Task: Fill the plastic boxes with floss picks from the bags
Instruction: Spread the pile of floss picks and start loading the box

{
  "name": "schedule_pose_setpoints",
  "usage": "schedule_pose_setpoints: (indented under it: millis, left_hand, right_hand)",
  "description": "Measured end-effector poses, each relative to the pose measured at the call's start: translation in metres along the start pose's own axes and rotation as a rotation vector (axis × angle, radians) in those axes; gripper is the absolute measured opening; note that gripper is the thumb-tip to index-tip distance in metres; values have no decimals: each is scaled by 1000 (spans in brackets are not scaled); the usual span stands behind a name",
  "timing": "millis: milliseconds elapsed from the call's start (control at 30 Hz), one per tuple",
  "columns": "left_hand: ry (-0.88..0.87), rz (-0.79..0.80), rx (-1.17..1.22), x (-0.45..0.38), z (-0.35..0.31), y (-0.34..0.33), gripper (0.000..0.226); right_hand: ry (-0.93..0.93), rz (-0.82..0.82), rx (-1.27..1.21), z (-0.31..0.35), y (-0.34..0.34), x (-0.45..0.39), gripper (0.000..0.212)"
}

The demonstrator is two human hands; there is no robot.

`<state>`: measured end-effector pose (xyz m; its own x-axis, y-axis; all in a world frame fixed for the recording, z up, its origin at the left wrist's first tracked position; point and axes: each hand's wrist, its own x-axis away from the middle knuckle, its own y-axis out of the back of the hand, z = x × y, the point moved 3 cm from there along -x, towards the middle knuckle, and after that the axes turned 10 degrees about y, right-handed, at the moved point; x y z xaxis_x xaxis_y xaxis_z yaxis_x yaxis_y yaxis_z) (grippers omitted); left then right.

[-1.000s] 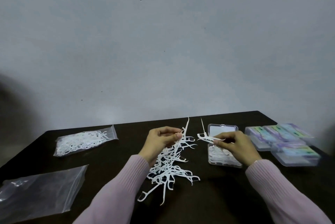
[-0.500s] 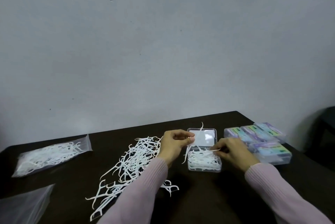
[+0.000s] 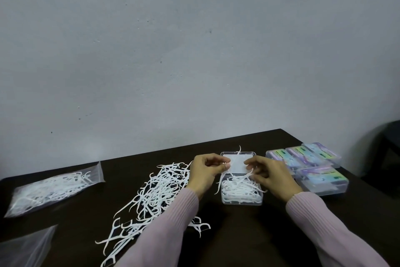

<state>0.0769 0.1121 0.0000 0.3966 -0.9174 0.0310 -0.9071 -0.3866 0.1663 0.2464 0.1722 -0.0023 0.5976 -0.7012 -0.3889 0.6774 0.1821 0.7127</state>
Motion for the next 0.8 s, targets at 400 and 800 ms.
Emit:
schedule_pose_setpoints:
  millis: [400,800]
  left_hand:
    - [-66,22,-108,-1,-4,-2,11]
    - [-252,96,-508,3,-6,-36,12]
  right_hand:
    - [-36,-11,205,3,1,5,15]
    - [-222,-13,-73,-12,4,17,8]
